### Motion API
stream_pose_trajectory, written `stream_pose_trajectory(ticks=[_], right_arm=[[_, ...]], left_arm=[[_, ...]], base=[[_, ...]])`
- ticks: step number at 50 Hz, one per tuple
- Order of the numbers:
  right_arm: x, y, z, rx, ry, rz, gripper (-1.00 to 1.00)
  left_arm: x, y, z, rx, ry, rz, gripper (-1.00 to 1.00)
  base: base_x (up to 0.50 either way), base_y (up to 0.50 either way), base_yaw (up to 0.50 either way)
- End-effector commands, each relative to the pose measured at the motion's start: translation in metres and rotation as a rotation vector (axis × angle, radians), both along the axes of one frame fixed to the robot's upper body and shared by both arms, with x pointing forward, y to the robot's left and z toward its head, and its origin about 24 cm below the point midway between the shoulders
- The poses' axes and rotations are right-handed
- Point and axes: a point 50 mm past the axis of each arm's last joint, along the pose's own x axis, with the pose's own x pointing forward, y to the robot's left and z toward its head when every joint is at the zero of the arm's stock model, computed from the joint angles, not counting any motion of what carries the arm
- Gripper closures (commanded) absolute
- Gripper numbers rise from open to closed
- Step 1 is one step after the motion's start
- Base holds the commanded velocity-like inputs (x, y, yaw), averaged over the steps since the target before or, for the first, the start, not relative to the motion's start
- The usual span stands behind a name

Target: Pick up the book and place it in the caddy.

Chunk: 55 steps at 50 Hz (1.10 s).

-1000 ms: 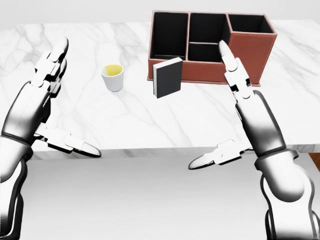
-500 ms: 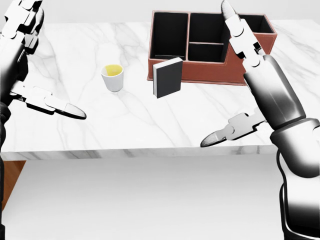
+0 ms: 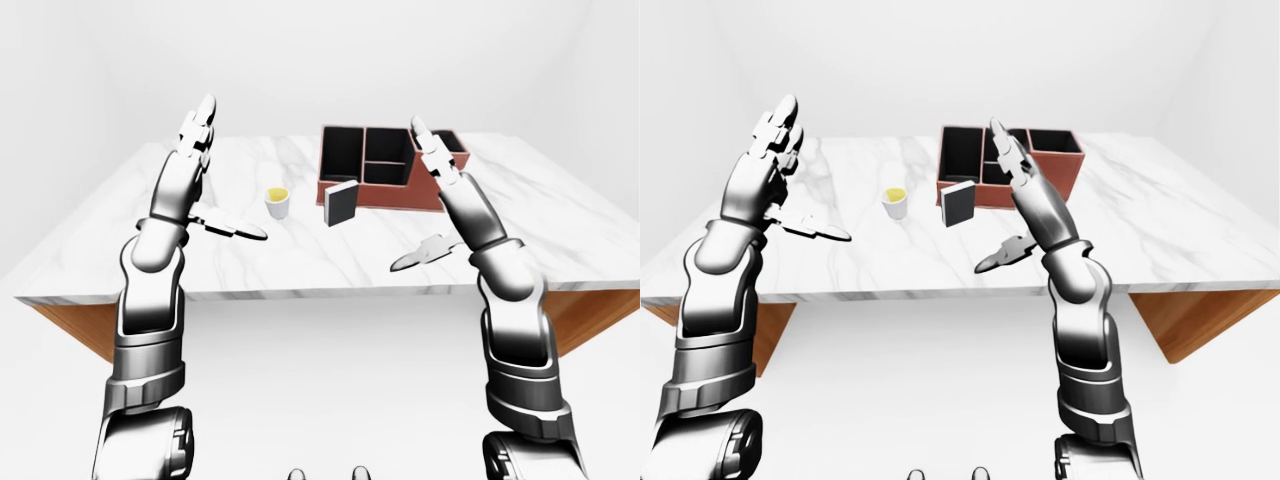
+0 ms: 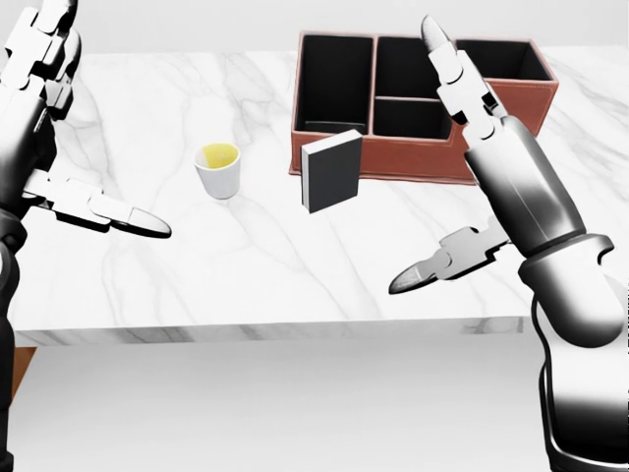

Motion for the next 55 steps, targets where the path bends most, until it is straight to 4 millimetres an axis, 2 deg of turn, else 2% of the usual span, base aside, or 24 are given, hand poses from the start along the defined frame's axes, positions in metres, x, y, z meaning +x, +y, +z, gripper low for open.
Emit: stream_pose_trajectory(ticks=[1,17,55], right_arm=[[0.001,0.002,-0.006,-0.003,0.021,-0.004,-1.00],[-0.002,0.002,-0.004,-0.030,0.016,-0.007,-1.00],[0.000,0.003,-0.017,-0.045,0.070,-0.016,-1.00]], left_arm=[[0.002,0.001,-0.007,-0.006,0.026,0.006,-1.00],[0.002,0.002,-0.011,0.008,0.044,0.009,-1.00],[0.000,0.001,-0.016,0.031,0.062,0.000,-1.00]], base=[[0.27,0.00,0.00],[0.26,0.00,0.00],[0.26,0.00,0.00]])
